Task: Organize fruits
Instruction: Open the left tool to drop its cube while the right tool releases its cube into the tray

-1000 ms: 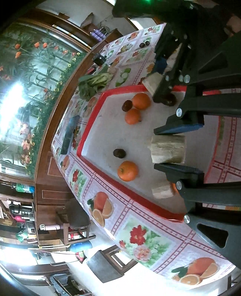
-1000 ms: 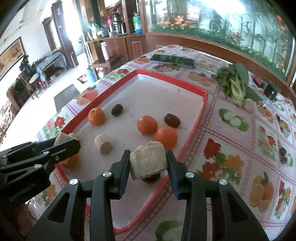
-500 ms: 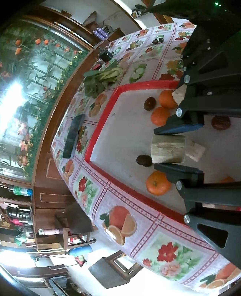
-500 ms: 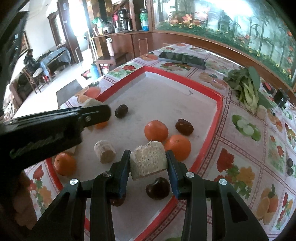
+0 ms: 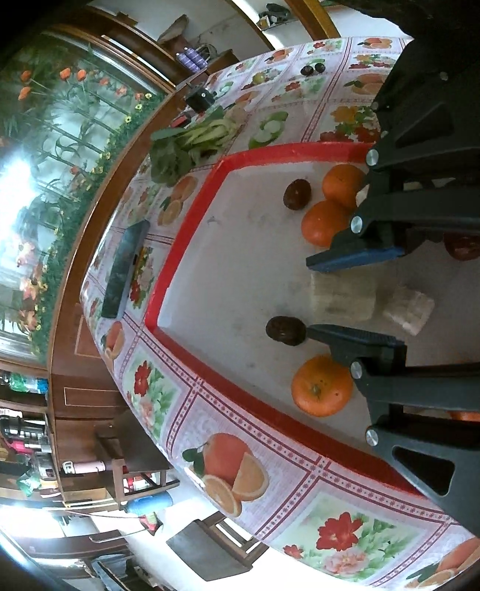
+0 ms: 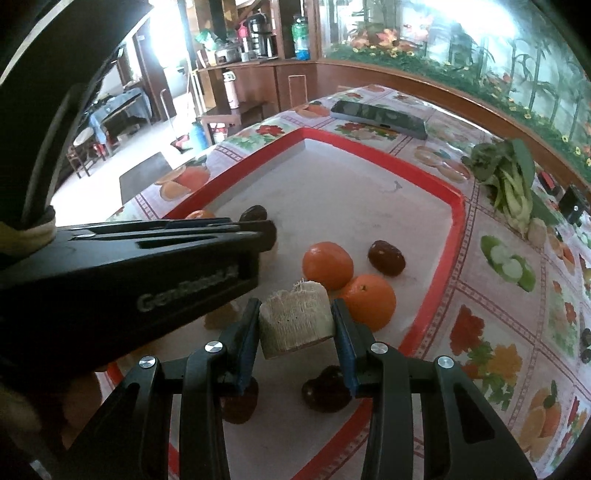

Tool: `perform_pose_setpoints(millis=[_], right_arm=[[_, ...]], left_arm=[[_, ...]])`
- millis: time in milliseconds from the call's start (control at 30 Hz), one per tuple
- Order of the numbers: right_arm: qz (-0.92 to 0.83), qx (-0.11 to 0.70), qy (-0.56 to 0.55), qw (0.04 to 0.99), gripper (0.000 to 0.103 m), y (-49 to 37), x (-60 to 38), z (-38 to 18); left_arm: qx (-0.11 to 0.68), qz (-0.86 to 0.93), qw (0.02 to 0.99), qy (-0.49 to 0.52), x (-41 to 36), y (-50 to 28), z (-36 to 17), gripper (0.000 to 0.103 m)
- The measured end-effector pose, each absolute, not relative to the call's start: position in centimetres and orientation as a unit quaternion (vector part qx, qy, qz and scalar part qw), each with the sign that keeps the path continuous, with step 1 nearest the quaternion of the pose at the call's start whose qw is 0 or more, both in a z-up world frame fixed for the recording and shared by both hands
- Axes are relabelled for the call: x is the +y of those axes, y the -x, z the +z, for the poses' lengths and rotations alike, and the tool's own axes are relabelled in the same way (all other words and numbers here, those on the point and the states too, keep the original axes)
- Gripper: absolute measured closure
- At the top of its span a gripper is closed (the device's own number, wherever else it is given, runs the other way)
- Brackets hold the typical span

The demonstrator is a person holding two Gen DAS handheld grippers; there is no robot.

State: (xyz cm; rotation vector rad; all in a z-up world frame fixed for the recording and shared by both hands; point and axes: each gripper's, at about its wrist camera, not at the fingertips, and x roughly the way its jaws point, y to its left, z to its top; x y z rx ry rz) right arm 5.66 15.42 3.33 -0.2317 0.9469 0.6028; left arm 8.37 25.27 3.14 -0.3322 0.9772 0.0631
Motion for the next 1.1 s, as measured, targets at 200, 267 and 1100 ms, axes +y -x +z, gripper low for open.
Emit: perform_pose_setpoints(millis=[200, 267, 1100], right_arm=[[0.289, 0.453, 0.105, 0.837, 0.066, -5.5, 15.4, 2.9], [0.287, 0.461, 0.107, 0.833, 0.066, -5.6, 15.5, 2.6], [0.248, 0.456, 0.097, 0.849, 0.033, -3.5, 13.8, 4.5]], left_arm=[[0.478, 0.032, 0.863, 0.158, 24.9, -8.6, 2.2, 0.07], [0.482, 0.035, 0.862, 0.155, 24.8, -8.6, 1.9, 0.07], [0.469, 0.057, 0.868, 0.15, 23.7, -6.1, 4.6, 0.021]])
